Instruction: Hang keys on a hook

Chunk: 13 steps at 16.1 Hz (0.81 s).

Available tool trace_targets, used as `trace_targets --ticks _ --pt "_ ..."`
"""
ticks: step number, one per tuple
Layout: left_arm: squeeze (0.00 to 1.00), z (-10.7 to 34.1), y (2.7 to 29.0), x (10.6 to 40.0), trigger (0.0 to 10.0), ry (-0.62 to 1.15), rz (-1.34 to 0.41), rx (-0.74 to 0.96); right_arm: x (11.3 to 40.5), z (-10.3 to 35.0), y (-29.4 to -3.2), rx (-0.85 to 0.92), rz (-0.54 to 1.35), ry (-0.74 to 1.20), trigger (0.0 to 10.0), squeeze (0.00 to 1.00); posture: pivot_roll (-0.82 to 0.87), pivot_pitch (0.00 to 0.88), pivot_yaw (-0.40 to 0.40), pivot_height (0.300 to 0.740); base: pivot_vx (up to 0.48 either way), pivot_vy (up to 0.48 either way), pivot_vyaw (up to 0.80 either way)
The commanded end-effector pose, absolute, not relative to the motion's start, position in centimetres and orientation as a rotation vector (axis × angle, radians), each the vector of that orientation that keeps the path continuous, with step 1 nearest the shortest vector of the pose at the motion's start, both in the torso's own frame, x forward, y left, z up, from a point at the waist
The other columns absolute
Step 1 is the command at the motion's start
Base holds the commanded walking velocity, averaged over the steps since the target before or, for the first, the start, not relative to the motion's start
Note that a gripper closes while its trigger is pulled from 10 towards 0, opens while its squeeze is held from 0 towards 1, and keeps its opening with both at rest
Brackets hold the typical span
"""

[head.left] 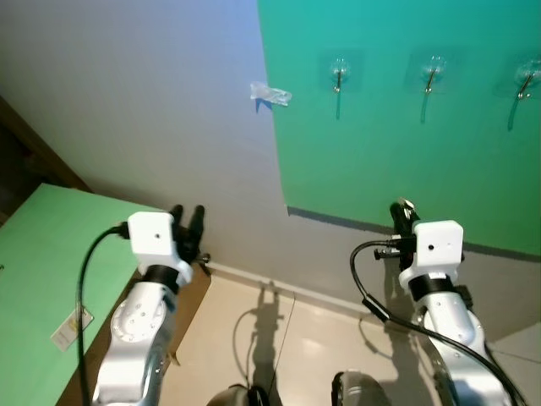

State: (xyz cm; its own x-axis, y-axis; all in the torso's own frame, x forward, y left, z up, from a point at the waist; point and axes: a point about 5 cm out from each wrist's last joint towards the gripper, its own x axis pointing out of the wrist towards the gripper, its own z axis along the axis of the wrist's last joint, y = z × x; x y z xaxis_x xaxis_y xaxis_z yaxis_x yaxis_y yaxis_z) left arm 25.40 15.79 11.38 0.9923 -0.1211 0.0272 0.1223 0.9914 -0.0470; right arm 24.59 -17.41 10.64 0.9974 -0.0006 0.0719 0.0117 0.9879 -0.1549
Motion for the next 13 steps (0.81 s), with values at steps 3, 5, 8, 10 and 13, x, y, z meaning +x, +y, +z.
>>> trace_targets --ticks 3,5,8,10,13 --pt "0.00 12.0 15.5 26.6 10.0 -0.039 -0.147 -0.029 26.1 12.3 -16.3 -0.072 0.009 -0.135 0.0 0.00 -0.21 0.031 0.150 0.740 0.000 0.000 0.00" --pt "0.00 12.1 15.5 26.8 10.0 -0.042 -0.160 -0.011 27.4 14.7 -15.7 -0.106 0.051 -0.233 0.0 0.00 -0.22 0.026 0.151 0.740 0.000 0.000 0.00" --pt "0.00 11.7 15.3 26.9 10.0 -0.033 -0.167 -0.013 28.0 16.2 -15.9 -0.127 0.058 -0.288 0.0 0.00 -0.23 0.028 0.149 0.740 0.000 0.000 0.00" --pt "0.00 11.5 15.3 26.9 10.0 -0.030 -0.174 -0.012 28.1 16.2 -15.9 -0.124 0.060 -0.287 0.0 0.00 -0.23 0.025 0.151 0.740 0.000 0.000 0.00" --pt "0.00 11.6 15.4 27.1 10.0 -0.032 -0.179 -0.008 28.2 16.2 -15.7 -0.121 0.072 -0.275 0.0 0.00 -0.23 0.024 0.153 0.740 0.000 0.000 0.00"
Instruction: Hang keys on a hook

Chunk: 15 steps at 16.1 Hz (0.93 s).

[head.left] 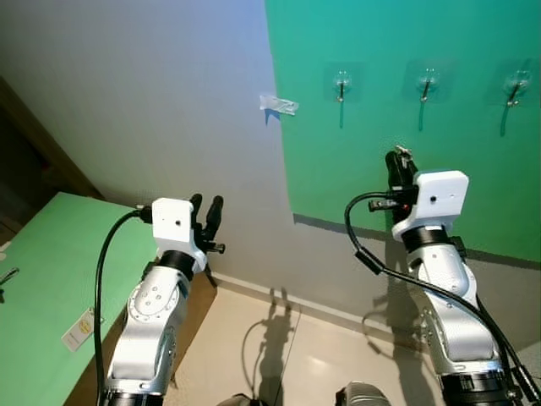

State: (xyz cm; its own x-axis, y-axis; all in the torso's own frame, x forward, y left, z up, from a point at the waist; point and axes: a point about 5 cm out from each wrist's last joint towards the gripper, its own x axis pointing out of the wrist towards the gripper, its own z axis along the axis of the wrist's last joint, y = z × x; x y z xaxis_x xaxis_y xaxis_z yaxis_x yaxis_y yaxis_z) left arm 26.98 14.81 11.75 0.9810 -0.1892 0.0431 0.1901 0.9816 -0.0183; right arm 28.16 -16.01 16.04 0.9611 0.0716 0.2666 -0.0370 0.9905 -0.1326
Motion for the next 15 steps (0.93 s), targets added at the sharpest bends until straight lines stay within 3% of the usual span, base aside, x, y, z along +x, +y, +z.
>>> trace_targets --ticks 1,4,9,15 --pt "0.00 11.6 15.4 27.1 10.0 -0.031 -0.181 -0.007 28.2 16.2 -15.6 -0.137 0.067 -0.280 0.0 0.00 -0.23 0.025 0.154 0.740 0.000 0.000 0.00" --pt "0.00 11.6 15.3 27.1 10.0 -0.032 -0.187 -0.001 28.5 16.8 -14.6 -0.158 0.122 -0.297 0.0 0.00 -0.22 0.029 0.156 0.740 0.000 0.000 0.00" --pt "0.00 11.5 15.1 27.1 10.0 -0.034 -0.194 0.003 28.8 17.9 -10.5 -0.095 0.390 -0.259 0.0 0.00 -0.21 0.025 0.142 0.740 0.000 0.000 0.00" --pt "0.00 11.7 15.1 27.3 10.0 -0.049 -0.188 0.007 30.4 18.7 -10.0 -0.170 0.417 -0.263 0.0 0.00 -0.19 0.013 0.125 0.740 0.000 0.000 0.00"
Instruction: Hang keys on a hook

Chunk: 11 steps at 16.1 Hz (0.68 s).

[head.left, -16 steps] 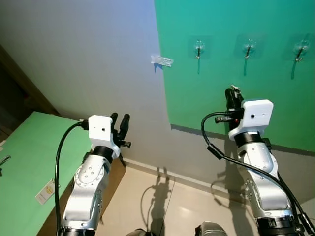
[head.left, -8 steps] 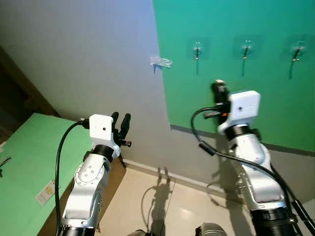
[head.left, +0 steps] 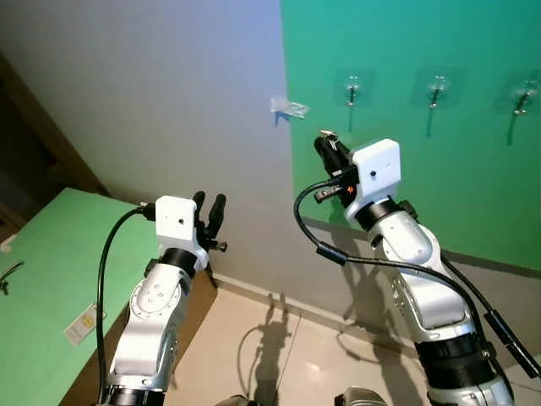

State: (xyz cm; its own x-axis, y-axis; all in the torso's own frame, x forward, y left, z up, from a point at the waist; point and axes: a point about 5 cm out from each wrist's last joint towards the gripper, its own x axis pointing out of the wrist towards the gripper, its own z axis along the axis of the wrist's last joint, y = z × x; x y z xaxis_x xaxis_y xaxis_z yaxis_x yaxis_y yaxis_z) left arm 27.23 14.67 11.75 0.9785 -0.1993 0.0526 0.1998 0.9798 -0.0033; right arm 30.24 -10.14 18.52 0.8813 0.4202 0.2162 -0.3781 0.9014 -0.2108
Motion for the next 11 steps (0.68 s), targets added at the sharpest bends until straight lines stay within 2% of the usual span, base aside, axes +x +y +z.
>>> trace_targets --ticks 1,11 --pt "0.00 11.7 15.1 27.3 10.0 -0.050 -0.186 0.007 30.9 18.9 -10.2 -0.184 0.387 -0.267 0.0 0.00 -0.19 0.011 0.124 0.740 0.000 0.000 0.00" --pt "0.00 11.7 15.0 27.4 10.0 -0.051 -0.194 0.007 32.5 20.8 -10.0 -0.194 0.357 -0.336 0.0 0.00 -0.19 0.012 0.127 0.740 0.000 0.000 0.00"
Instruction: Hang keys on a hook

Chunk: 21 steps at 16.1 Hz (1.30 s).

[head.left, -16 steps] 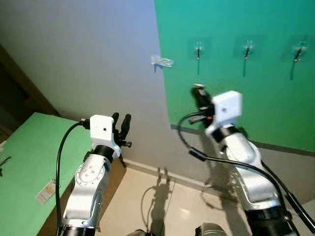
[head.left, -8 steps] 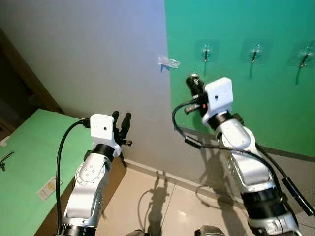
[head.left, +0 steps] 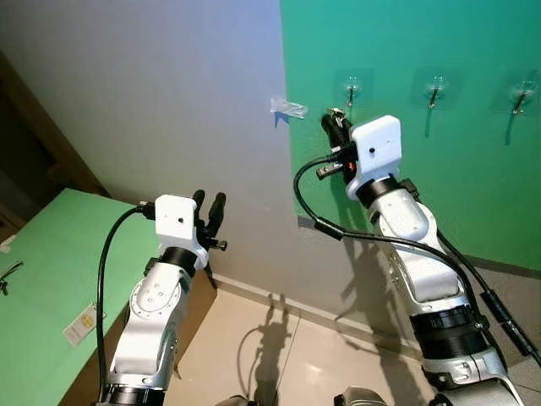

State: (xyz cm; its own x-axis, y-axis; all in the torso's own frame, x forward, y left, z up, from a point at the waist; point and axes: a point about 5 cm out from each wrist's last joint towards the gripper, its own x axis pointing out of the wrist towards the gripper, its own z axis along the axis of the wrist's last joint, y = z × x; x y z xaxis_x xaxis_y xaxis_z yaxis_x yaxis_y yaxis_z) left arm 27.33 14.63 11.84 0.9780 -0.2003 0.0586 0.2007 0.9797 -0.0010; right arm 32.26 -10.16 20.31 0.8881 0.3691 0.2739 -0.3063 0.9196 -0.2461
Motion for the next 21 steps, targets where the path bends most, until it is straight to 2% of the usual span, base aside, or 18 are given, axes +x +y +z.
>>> trace_targets --ticks 1,11,21 --pt "0.00 11.7 14.9 27.5 10.0 -0.052 -0.193 0.007 32.6 20.9 -9.8 -0.172 0.364 -0.333 0.0 0.00 -0.18 0.012 0.126 0.740 0.000 0.000 0.00" --pt "0.00 11.7 15.2 27.4 10.0 -0.053 -0.178 0.008 33.5 21.0 -9.6 -0.055 0.370 -0.289 0.0 0.00 -0.17 0.006 0.116 0.740 0.000 0.000 0.00" --pt "0.00 11.6 15.0 27.4 10.0 -0.052 -0.183 0.001 33.8 21.1 -9.9 -0.039 0.363 -0.280 0.0 0.00 -0.17 0.004 0.118 0.740 0.000 0.000 0.00"
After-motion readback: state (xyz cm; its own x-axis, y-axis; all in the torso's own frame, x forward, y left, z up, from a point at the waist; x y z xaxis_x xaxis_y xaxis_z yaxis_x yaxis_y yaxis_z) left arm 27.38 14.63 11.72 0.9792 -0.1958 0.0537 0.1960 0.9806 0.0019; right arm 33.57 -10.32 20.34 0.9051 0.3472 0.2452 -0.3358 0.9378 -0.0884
